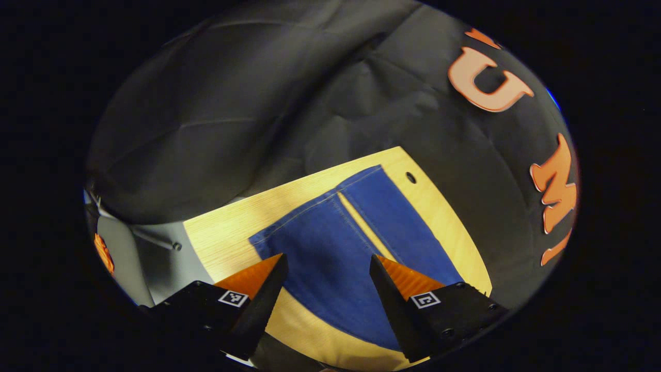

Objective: Grasp the waist and the cuffs of the jeans and fold them to make the two legs overlap; first hold the waist and fold one-third of the jeans toward the cuffs, then hold the cuffs and fold the remaining one-third in the same direction to finish folding.

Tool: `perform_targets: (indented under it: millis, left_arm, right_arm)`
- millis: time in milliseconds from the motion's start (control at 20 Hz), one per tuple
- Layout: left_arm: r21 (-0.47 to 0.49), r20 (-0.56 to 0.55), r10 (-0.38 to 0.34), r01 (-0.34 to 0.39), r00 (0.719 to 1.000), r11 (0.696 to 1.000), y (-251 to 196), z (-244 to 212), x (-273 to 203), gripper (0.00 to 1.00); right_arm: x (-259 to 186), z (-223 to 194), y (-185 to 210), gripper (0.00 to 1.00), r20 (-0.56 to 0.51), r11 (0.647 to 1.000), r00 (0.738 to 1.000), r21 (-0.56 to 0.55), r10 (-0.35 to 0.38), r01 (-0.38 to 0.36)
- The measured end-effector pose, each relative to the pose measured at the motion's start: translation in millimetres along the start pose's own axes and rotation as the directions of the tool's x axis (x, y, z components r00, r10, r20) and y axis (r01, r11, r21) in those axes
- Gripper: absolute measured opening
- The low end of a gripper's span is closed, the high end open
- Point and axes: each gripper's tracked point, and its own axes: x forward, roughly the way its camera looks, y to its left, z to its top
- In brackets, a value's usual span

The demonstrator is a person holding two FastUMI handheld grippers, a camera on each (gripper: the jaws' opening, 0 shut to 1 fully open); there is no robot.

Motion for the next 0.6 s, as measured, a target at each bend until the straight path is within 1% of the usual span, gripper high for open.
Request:
perform_targets:
  millis: [50, 200, 350, 450, 600]
  left_arm:
    - [-0.028, -0.025, 0.016, -0.017, 1.0, 0.999, -0.1, -3.7, -1.3, 0.98]
    - [-0.115, -0.067, -0.002, -0.005, 0.998, 0.993, 2.2, -3.9, -3.2, 0.98]
    - [-0.196, -0.11, -0.014, -0.008, 0.994, 0.98, 7.7, -4.1, -0.2, 0.98]
    - [-0.235, -0.136, -0.03, -0.003, 0.99, 0.972, 6.3, -6.4, 2.0, 0.98]
    - [-0.278, -0.158, -0.043, -0.002, 0.986, 0.961, 3.6, -7.0, 2.6, 0.98]
  right_arm:
    - [2.3, -3.6, -2.5, 0.97, -0.015, 1.0, 1.0, 0.006, -0.005, 0.005]
    - [9.7, -16.5, -7.5, 0.97, -0.059, 0.999, 0.998, 0.031, -0.008, 0.01]
    - [11.6, -38.1, -15.9, 0.97, -0.135, 0.996, 0.991, 0.084, -0.005, 0.016]
    - [13.5, -51.2, -22.5, 0.97, -0.183, 0.99, 0.983, 0.141, -0.002, 0.028]
    - [18.5, -74.2, -37.9, 0.97, -0.253, 0.966, 0.967, 0.251, 0.011, 0.055]
